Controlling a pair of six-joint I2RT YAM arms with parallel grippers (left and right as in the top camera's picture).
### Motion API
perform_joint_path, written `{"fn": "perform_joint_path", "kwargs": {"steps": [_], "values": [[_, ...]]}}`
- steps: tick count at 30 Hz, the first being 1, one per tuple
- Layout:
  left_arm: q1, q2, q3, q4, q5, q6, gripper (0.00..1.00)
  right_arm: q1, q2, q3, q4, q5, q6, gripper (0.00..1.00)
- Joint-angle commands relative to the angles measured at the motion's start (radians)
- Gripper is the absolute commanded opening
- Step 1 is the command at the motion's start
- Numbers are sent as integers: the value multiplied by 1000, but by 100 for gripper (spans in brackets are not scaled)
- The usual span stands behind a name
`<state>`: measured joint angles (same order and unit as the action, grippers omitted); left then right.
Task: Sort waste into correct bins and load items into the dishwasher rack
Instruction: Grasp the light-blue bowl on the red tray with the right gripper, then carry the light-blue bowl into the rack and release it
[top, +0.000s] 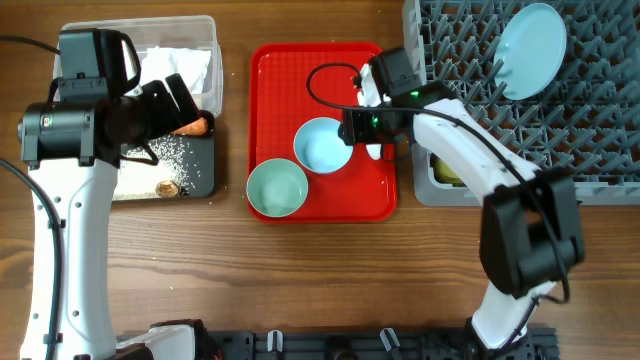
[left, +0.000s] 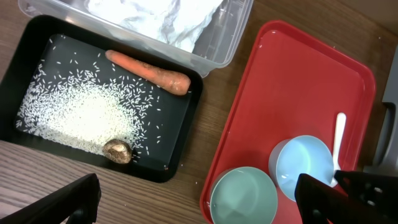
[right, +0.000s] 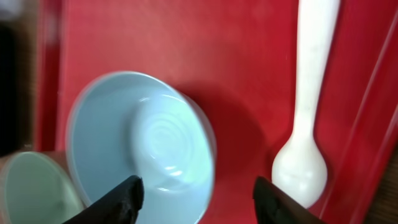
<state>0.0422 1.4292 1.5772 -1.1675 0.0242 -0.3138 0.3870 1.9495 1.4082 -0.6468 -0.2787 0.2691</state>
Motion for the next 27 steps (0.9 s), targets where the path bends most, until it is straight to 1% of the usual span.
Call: {"fn": "perform_joint_path", "kwargs": {"steps": [1,4,6,7,8,11,12,18,20,22,23,24,25,26,27], "values": [[1,-7,0,0,1,-12,100,8,69,-10,6,8,3,52],[1,-7,0,0,1,-12,100,8,89,-10,5,8,3,46],[1,-7,0,0,1,-12,100,8,89,-10,6,9,3,37],[1,-7,0,0,1,-12,100,8,88,-10,8,9,3,28],[1,-7,0,0,1,-12,100,8,87,-10,10,8,3,20],[1,-7,0,0,1,-12,100,6,85,-6,19,9,3,6],[1,-7,0,0,1,-12,100,4,83,-2,21,9,-1,4],[1,-7,0,0,1,-12,100,-41,0,98,-6,47,-60,5],[1,-7,0,0,1,-12,100,-61,-51,136,-5,136,-61,4],[1,-7,0,0,1,-12,100,-80,-106,163,16,293,-68,4],[1,-7,0,0,1,-12,100,-86,-131,168,40,380,-96,4],[1,-7,0,0,1,-12,100,-92,-153,168,77,471,-143,4],[1,-7,0,0,1,-12,100,-99,-172,168,133,583,-228,4],[1,-7,0,0,1,-12,100,-103,-178,168,172,640,-298,4],[1,-7,0,0,1,-12,100,-111,-180,168,239,710,-444,4]]}}
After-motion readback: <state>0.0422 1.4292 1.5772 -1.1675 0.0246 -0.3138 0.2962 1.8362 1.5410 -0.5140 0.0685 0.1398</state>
